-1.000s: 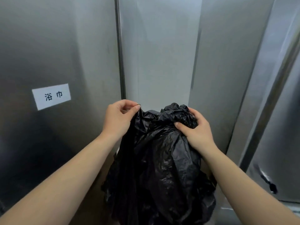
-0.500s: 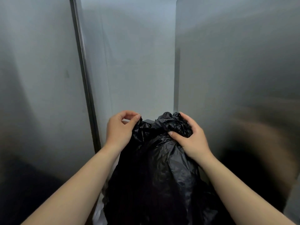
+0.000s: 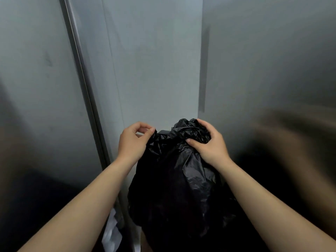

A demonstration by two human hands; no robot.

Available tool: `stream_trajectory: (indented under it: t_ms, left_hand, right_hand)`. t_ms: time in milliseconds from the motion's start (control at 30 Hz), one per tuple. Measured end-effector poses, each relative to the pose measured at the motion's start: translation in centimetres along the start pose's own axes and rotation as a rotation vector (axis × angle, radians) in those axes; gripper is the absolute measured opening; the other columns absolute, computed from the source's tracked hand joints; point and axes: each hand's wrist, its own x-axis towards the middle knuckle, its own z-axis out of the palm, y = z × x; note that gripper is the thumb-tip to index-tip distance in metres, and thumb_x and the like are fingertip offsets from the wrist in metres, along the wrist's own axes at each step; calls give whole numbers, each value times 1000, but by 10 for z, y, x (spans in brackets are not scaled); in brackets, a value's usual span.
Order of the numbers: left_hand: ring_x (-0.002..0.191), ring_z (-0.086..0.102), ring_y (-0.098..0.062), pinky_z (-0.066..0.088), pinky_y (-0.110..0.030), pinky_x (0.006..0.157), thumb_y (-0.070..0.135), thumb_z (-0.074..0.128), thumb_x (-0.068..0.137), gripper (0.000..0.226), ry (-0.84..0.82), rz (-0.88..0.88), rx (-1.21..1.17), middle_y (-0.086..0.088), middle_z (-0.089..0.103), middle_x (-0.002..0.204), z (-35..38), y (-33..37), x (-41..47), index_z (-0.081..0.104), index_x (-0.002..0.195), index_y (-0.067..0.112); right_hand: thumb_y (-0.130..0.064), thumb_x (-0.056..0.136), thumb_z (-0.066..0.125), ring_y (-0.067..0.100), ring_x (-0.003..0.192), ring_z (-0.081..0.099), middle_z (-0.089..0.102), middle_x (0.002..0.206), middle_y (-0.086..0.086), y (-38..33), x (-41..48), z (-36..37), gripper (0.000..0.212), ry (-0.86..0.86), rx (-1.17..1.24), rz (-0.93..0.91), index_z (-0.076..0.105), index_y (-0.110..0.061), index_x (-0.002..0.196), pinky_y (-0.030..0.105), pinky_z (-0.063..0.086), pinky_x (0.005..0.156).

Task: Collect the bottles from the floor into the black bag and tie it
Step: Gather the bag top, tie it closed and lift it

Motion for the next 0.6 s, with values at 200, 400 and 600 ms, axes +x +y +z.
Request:
stream_trajectory:
  t_ms: [200,400,600]
  left_hand:
    - [53,49,-7,38,-23,57,30,71,79,16,-69,-166,119,11,59,63,17,-79,-43,64,66,34]
    - [58,50,-7,37,-23,57,27,69,81,17,-21,-266,163,10,59,66,19,-122,-65,62,67,33]
    - [61,52,-10,38,-23,59,28,68,82,14,27,-245,196,10,61,70,14,-120,-49,63,69,31]
  right_hand:
    - [-7,67,81,-2,95,56,58,102,-18,74,-24,25,60,-64,-43,161,57,-23,120,-5,34,76]
    - [-12,66,81,-27,89,50,54,100,-33,106,-30,43,61,-106,-67,178,56,-32,119,-6,33,75]
    - [-13,68,80,-5,101,55,60,109,-18,105,-7,52,63,-102,-68,162,54,-30,123,-3,34,80]
